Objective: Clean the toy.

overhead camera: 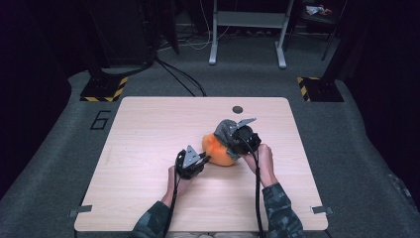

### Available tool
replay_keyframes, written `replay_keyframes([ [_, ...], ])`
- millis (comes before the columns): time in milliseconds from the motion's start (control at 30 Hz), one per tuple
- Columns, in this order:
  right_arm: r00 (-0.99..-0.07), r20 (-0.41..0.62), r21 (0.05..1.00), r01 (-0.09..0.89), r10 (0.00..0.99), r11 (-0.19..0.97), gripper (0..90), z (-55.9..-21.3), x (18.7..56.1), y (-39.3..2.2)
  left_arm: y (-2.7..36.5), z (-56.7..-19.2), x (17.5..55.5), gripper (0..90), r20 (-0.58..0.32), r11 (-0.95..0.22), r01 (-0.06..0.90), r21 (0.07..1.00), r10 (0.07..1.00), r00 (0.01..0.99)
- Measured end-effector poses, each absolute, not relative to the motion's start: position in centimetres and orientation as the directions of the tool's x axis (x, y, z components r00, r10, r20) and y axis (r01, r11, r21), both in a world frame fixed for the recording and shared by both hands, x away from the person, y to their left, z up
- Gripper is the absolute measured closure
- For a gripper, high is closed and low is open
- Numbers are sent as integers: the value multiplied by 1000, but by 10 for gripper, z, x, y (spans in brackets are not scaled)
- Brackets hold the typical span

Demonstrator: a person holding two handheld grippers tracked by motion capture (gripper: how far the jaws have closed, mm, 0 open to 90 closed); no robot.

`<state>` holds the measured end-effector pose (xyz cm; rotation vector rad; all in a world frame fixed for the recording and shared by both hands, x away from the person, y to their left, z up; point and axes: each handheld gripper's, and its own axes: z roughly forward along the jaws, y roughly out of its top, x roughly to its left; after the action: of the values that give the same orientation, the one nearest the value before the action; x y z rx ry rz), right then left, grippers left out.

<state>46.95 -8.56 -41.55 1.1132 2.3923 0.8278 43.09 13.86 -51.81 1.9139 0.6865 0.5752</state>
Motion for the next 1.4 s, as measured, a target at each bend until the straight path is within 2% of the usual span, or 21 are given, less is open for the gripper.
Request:
replay_keyframes([
  [200, -588, -91, 683, 550, 804, 480, 670, -407, 456, -91, 139, -514, 428, 831, 60, -333, 230, 914, 674, 737],
  [433, -625, -143, 692, 492, 768, 529, 670, -397, 437, -78, 138, -511, 425, 844, 33, -299, 224, 928, 663, 748],
  [633, -638, -197, 673, 464, 745, 575, 670, -401, 440, -60, 138, -511, 424, 850, 33, -297, 221, 929, 661, 749],
  [767, -637, -198, 669, 468, 745, 577, 671, -406, 445, -58, 139, -514, 427, 851, 36, -307, 233, 923, 670, 742],
  [1400, -548, -92, 641, 607, 831, 471, 669, -434, 455, -110, 142, -515, 428, 847, 30, -306, 238, 922, 669, 742],
])
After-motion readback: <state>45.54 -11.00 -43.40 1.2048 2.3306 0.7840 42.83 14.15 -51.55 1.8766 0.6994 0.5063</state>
